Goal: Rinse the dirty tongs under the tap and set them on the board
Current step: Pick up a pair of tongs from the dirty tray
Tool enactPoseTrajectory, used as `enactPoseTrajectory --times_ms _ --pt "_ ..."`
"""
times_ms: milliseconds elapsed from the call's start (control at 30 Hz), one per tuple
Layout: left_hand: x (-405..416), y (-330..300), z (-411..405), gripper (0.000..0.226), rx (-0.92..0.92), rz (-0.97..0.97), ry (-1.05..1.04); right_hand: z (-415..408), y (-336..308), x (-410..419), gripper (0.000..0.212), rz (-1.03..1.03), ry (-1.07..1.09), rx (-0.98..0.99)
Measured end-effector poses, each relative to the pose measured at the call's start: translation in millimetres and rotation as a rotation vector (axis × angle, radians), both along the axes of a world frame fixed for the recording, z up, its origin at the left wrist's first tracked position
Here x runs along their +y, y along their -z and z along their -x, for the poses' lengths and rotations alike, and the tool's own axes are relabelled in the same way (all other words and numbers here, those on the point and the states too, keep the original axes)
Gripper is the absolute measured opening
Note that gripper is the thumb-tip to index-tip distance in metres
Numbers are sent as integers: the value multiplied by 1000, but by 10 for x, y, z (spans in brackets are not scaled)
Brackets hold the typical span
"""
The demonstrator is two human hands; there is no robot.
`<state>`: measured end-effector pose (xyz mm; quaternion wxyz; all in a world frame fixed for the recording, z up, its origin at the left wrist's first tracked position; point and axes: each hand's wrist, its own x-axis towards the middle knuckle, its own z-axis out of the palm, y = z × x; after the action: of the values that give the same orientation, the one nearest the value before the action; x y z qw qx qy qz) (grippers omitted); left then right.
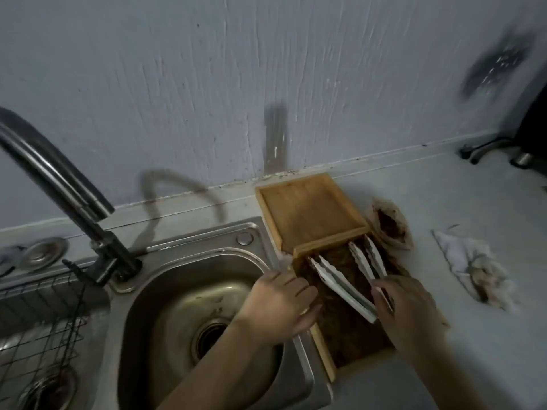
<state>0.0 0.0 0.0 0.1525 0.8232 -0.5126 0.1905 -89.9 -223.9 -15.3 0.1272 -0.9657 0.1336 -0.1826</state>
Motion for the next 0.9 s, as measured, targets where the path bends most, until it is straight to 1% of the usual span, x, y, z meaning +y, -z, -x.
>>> enactPoseTrajectory --times_ms 67,133,200,300,433,533,633,733,900 --pt "-91 95 -10 27 39 -79 5 -4 64 10 14 7 57 76" --pt "-159 216 16 29 53 -152 2 24 146 44 13 11 64 168" --pt "-231 322 26 30 58 -178 6 32 208 50 10 5 80 187" --pt "-284 440 35 25 77 -189 -13 -5 197 68 14 -8 138 193" --pt "-307 502 55 21 108 -171 -43 -95 148 63 26 -100 152 342" --pt "-297 473 80 16 112 -179 -51 -153 114 8 23 -129 137 454" --pt "-281 469 83 14 141 -193 -57 -164 85 -11 17 -125 139 452" --pt "-266 472 89 9 173 -193 -54 -112 91 -7 16 -141 93 365" --pt "-253 439 107 5 203 -209 -65 -47 52 4 24 -219 60 201"
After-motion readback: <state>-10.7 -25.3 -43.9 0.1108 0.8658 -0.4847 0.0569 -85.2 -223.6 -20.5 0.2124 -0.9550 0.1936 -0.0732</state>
